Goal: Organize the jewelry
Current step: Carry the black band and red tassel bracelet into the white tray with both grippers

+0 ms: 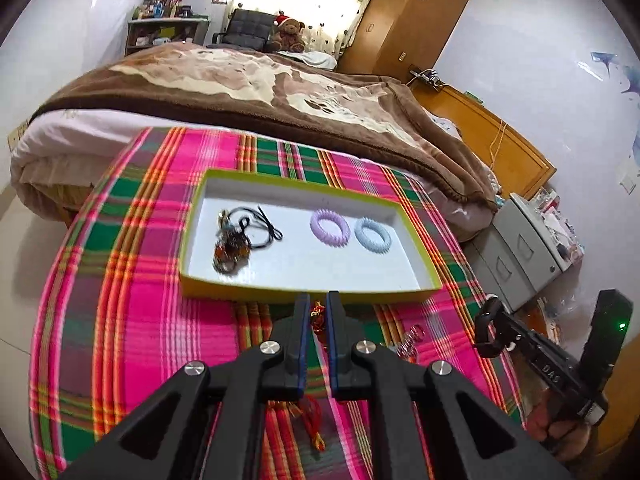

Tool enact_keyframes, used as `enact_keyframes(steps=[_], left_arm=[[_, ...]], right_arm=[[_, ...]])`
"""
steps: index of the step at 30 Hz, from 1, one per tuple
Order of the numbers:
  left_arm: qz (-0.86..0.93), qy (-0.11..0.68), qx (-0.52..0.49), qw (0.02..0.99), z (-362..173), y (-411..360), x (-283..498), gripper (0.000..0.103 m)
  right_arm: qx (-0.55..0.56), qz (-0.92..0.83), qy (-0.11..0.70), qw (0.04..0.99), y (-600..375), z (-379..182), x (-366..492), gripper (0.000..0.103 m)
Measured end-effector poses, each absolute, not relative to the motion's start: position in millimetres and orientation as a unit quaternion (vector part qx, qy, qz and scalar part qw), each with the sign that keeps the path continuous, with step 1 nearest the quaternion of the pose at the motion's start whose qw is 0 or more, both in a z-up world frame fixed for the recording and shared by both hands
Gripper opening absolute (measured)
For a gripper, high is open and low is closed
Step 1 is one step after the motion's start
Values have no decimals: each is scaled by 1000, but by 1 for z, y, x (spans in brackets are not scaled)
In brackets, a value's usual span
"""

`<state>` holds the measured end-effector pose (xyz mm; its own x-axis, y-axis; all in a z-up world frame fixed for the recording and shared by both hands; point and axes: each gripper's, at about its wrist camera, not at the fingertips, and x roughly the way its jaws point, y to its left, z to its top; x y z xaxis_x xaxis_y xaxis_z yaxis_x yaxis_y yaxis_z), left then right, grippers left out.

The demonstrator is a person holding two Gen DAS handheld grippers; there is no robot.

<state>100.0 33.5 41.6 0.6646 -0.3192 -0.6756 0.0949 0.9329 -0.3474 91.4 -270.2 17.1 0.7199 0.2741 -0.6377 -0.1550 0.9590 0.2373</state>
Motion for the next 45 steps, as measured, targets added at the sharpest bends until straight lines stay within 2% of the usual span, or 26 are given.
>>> enact_keyframes(steps=[10,25,45], left_arm=[[-120,389,-150,901,46,40,146,8],[-111,414,-148,891,21,41,222,8],[-98,460,-123,874,-15,29,267,8]], right_arm=[[63,136,364,919,-237,28,143,6],[35,130,418,898,-214,-5,214,6],[-16,112,435,893,-199,-27,232,7]])
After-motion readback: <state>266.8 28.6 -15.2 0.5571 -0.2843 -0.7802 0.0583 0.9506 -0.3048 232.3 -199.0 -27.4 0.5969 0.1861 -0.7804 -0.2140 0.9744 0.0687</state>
